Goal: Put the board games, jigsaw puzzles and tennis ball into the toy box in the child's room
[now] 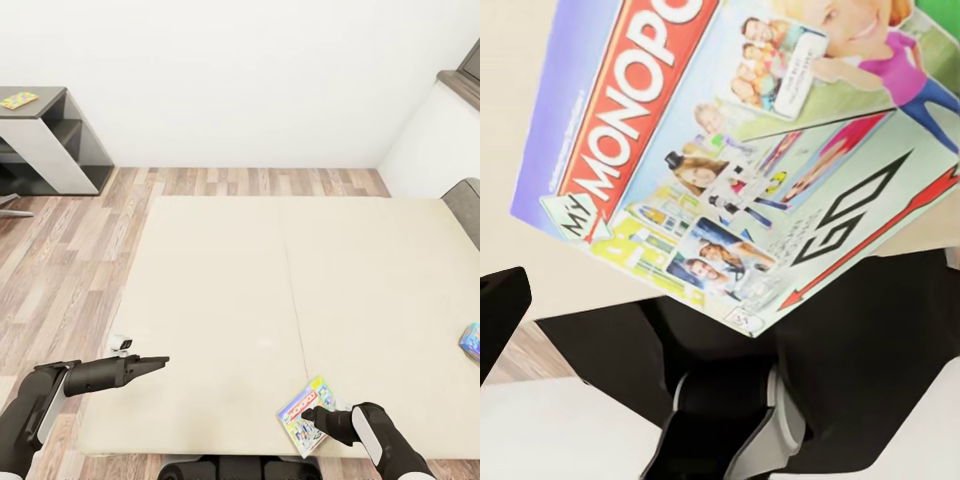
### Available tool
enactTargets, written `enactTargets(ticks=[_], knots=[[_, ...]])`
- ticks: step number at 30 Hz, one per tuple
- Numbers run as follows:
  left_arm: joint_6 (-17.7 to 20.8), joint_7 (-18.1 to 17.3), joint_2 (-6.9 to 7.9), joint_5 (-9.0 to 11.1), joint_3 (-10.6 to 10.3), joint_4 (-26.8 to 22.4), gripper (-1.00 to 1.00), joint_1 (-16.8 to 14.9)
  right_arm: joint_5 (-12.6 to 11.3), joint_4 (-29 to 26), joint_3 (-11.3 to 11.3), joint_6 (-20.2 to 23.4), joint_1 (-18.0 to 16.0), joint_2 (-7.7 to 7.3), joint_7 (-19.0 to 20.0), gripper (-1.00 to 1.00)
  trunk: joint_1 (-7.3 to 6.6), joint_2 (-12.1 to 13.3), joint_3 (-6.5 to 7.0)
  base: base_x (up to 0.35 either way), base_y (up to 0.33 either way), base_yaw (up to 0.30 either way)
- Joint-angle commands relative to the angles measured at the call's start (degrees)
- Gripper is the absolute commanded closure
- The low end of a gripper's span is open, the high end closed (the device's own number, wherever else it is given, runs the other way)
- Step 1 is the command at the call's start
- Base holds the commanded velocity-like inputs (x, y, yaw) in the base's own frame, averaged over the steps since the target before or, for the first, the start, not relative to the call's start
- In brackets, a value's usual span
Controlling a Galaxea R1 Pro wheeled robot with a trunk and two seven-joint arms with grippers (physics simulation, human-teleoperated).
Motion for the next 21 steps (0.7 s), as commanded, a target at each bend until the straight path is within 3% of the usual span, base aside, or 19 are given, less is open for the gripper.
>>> enactTargets(ticks=[1,21], knots=[[0.6,-0.2,0.02,0.0,0.0,0.0,-1.00,0.0,0.3,-0.1,-0.2,0.3,0.0,0.03,0.4,-1.00,0.03,-0.1,-0.15,0.000,0.000,0.000],[0.6,-0.2,0.01,0.0,0.0,0.0,-1.00,0.0,0.3,0.0,-0.2,0.1,0.0,0.40,0.4,-1.00,0.03,-0.1,-0.63,0.000,0.000,0.000]])
